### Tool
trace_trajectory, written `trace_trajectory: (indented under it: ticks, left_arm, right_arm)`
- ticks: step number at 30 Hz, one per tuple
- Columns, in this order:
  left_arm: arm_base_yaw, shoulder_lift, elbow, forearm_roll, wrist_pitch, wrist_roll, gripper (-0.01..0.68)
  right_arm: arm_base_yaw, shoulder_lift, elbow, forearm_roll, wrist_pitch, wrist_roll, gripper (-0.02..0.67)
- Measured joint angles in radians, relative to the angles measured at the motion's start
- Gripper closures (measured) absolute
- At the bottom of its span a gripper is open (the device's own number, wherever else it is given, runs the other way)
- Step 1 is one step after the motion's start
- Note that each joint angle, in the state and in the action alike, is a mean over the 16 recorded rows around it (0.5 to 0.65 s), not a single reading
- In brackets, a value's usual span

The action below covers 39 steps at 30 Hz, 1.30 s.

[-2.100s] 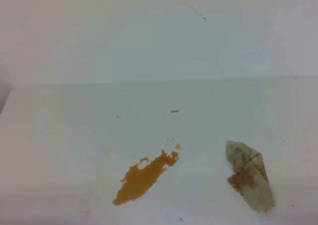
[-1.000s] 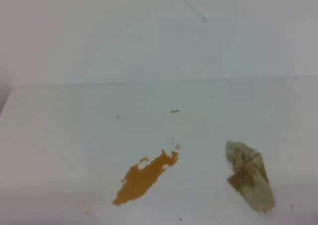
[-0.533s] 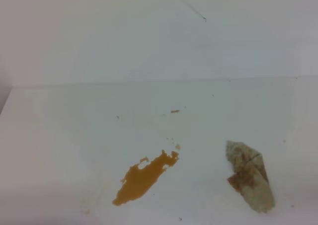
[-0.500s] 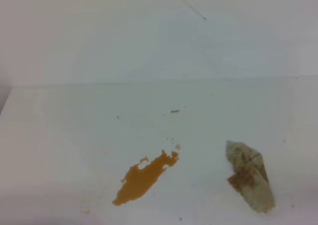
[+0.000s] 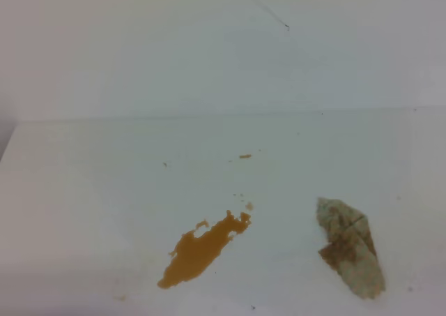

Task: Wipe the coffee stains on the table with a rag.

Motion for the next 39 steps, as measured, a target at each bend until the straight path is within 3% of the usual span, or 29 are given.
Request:
trace_trajectory:
  ticks: [9, 22, 39]
  left_arm:
    - [0.0, 0.0, 0.0, 0.0, 0.0, 0.0, 0.672]
    - [0.0, 0.0, 0.0, 0.0, 0.0, 0.0, 0.672]
    - [0.0, 0.0, 0.0, 0.0, 0.0, 0.0, 0.672]
  right_arm:
    - [0.0, 0.006, -0.143, 0.016, 0.239, -0.05, 0.652]
    - [0.0, 0.252, -0.512, 0.034, 0.687, -0.325, 0.652]
    - [0.0, 0.591, -0.647, 0.241, 0.727, -0.48, 0.652]
